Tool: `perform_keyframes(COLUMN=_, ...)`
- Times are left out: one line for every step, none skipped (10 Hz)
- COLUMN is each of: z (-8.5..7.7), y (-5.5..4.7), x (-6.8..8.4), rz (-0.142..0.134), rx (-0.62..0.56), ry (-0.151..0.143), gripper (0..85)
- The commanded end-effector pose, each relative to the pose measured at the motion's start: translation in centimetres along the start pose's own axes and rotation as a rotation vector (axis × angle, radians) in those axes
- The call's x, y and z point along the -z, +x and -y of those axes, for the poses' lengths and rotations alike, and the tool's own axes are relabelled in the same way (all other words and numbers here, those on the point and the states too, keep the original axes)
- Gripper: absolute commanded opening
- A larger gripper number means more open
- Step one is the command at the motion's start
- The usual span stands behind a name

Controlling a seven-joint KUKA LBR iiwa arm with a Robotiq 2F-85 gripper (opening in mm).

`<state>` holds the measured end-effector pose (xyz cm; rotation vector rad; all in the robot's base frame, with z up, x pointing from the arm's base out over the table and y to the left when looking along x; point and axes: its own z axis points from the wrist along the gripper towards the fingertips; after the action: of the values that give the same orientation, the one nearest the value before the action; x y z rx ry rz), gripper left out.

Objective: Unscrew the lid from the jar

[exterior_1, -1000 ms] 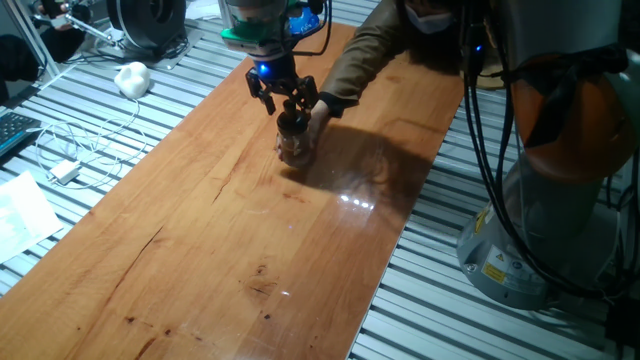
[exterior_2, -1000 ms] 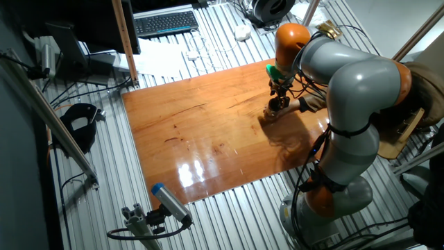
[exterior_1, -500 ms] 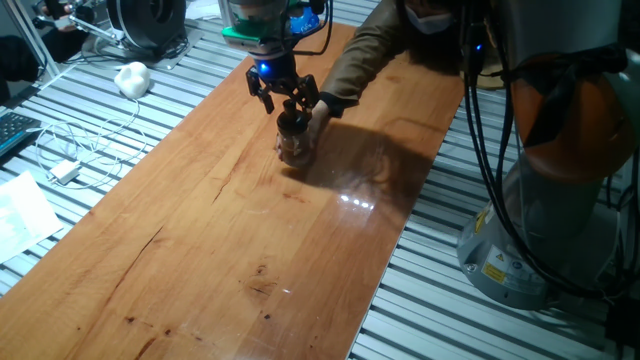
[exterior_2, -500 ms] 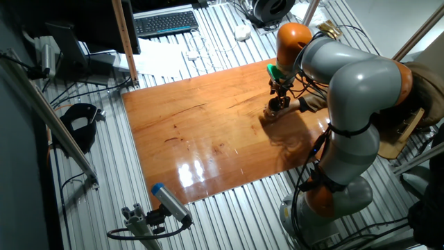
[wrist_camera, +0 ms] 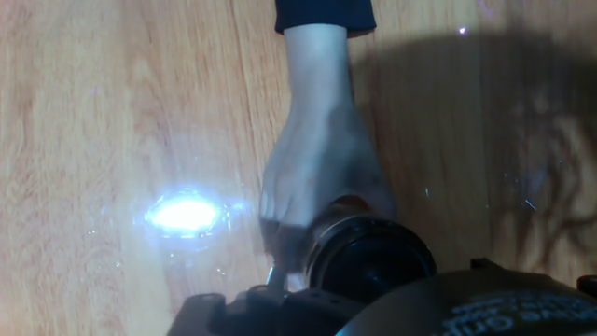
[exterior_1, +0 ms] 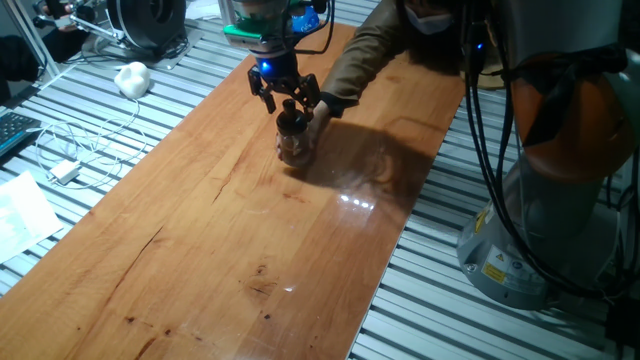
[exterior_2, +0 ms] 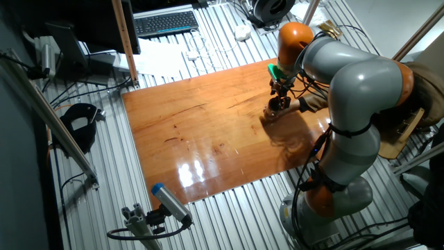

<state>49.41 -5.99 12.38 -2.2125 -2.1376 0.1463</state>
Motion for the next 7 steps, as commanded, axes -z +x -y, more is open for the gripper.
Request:
perform_keyframes(z=-0.05, y=-0.04, x=-0.06, rz=0.0, rx=0.0, ry=-0.003, gripper=85.0)
perform_keyframes(z=-0.1, y=-0.08, x=-0.18, rz=-0.002, rx=0.0, ry=-0.004, gripper=85.0)
perform_keyframes(z=-0.2, y=-0.15, x=-0.32, rz=-0.002, rx=0.005, ry=-0.006, gripper=85.0)
perform_keyframes(z=-0.35, y=-0.3, x=-0.44, rz=-0.003, rx=0.005, ry=-0.009, gripper=85.0)
perform_keyframes(z=-0.35, y=-0.36, x=-0.5, rz=-0.005, rx=0.004, ry=-0.013, gripper=85.0)
perform_keyframes(z=-0.35, y=-0.35, x=-0.49, rz=-0.005, rx=0.005, ry=-0.018, gripper=68.0)
perform_keyframes(z=-0.34, y=-0.33, x=-0.48, rz=-0.005, rx=0.007, ry=-0.018, gripper=68.0)
